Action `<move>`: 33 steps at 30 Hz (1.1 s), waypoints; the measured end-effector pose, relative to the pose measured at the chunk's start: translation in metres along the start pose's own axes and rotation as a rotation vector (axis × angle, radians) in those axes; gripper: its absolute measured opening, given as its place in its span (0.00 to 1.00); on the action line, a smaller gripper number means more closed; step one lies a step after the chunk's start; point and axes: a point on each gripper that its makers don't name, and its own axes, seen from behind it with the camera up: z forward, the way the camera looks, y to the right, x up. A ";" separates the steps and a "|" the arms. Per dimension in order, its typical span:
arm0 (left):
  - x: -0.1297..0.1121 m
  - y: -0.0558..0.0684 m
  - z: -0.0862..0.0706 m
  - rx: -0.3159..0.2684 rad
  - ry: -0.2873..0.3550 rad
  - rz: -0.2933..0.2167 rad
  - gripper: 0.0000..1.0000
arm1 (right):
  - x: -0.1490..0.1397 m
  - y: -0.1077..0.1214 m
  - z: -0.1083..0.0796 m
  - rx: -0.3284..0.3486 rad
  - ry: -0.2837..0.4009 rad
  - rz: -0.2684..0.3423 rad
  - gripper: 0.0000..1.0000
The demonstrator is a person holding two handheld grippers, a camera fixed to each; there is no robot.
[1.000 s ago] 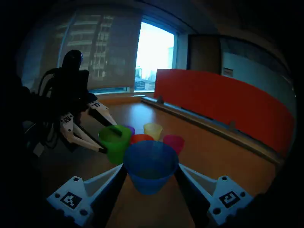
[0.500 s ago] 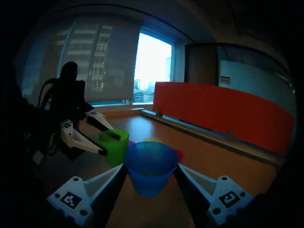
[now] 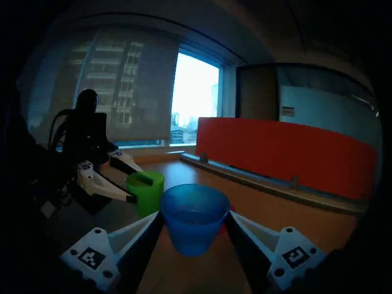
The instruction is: Pour water
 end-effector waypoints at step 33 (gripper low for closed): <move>0.018 -0.003 -0.011 0.014 0.069 -0.005 0.84 | 0.024 -0.006 0.007 -0.003 0.051 -0.022 0.89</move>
